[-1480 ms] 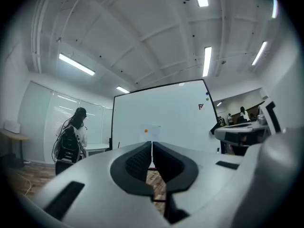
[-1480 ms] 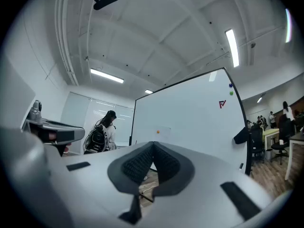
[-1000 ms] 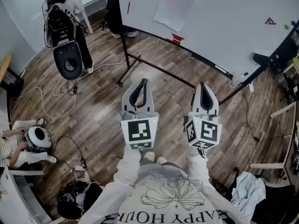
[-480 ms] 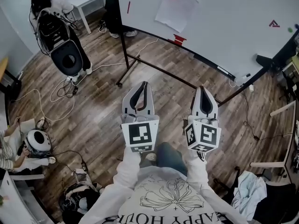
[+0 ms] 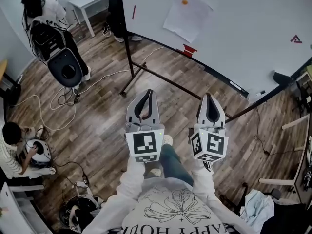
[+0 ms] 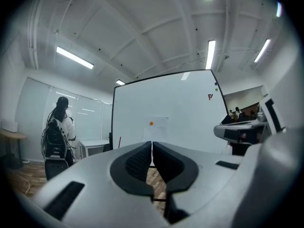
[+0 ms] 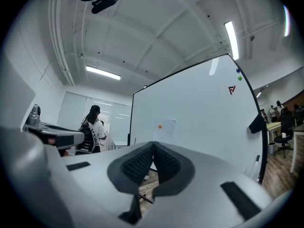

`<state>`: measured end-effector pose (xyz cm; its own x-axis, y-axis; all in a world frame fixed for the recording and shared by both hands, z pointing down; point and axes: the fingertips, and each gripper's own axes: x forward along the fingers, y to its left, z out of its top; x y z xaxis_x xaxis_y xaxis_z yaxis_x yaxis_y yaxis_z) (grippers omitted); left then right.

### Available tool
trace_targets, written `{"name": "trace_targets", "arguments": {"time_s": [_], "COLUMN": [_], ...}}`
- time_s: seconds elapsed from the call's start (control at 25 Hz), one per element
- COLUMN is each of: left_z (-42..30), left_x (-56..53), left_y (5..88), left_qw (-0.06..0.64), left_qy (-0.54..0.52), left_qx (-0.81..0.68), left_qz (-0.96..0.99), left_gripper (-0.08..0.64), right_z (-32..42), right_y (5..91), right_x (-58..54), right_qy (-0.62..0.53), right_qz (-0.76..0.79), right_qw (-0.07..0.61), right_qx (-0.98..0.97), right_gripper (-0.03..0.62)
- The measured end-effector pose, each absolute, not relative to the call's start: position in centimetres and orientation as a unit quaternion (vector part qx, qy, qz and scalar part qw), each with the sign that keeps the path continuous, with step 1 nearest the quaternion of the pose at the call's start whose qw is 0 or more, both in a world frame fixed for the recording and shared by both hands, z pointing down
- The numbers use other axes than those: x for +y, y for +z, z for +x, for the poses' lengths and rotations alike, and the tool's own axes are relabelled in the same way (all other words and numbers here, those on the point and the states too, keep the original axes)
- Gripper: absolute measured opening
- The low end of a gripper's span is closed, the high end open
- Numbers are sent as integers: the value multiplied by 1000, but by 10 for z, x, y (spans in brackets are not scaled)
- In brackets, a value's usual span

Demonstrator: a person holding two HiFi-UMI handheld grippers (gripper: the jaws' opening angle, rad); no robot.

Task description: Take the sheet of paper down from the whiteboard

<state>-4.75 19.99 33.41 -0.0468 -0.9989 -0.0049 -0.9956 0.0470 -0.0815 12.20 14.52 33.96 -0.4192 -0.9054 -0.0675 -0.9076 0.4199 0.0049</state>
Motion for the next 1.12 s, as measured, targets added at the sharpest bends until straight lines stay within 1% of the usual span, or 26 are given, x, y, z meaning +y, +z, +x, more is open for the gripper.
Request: {"name": "trace_targets", "arguments": {"time_s": [0.24, 0.64, 1.12], "left_z": [-57, -74, -85], "left_x": [123, -5, -98], "left_y": [338, 312, 320], "left_qw": [29, 42, 30], "left_qy": [-33, -33, -34], "left_qx": [728, 741, 745], "left_qz": [-684, -669, -665], "left_gripper": [9, 9, 9], "right_z": [112, 92, 87], "right_y": [341, 315, 330], "right_x": [62, -79, -171], "right_qy": [17, 24, 21], "right_qz": [-537, -522, -527], "right_qw": [33, 51, 32], "right_qx": [843, 851, 849], "right_gripper": [3, 3, 5]}}
